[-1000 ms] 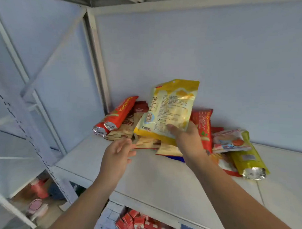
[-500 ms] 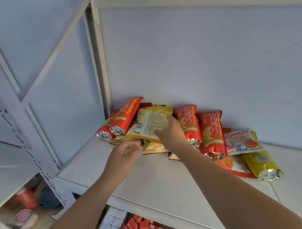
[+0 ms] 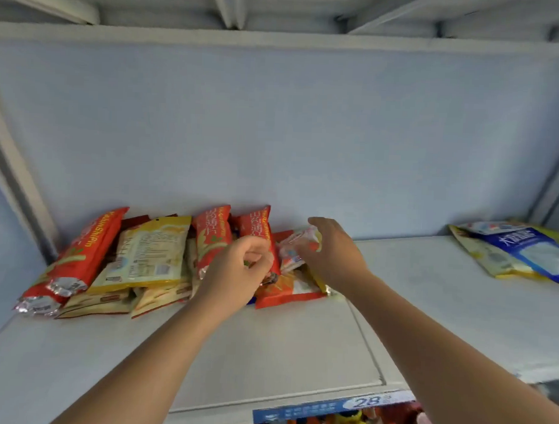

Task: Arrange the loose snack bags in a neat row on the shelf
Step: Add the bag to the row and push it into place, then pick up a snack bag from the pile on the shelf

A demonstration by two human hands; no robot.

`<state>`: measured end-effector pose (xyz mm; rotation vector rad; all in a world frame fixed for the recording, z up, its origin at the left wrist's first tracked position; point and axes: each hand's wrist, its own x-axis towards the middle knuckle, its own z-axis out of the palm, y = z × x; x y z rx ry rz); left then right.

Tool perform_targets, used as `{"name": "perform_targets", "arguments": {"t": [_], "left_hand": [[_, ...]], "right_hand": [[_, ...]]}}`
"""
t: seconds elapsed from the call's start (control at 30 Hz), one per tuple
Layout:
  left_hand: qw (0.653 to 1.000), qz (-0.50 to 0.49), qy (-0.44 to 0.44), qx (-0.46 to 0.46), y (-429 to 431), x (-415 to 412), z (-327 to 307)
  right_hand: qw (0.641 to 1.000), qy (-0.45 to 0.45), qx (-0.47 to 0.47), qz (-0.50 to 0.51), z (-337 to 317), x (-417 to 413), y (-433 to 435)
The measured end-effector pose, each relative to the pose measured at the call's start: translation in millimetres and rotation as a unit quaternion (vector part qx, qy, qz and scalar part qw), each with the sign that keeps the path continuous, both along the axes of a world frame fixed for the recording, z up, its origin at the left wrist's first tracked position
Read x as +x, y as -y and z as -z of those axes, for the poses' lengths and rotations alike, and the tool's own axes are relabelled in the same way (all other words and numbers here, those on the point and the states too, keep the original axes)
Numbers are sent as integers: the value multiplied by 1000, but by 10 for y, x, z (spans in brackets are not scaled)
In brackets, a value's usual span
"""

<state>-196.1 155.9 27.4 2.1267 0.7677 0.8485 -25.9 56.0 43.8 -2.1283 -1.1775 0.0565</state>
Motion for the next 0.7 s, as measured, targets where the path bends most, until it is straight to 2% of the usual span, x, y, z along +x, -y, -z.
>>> {"name": "perform_targets", "arguments": {"t": [0.13, 0.4, 0.7], "left_hand": [[995, 93, -22, -1, 530, 845, 69], [976, 209, -60, -14, 1639, 2086, 479], [953, 278, -112, -47, 2169, 2943, 737]], "right_hand": [[996, -15, -22, 83, 145, 700, 930], [973, -70, -46, 213, 500, 1610, 2618], [957, -79, -90, 265, 836, 2219, 3287]]}}
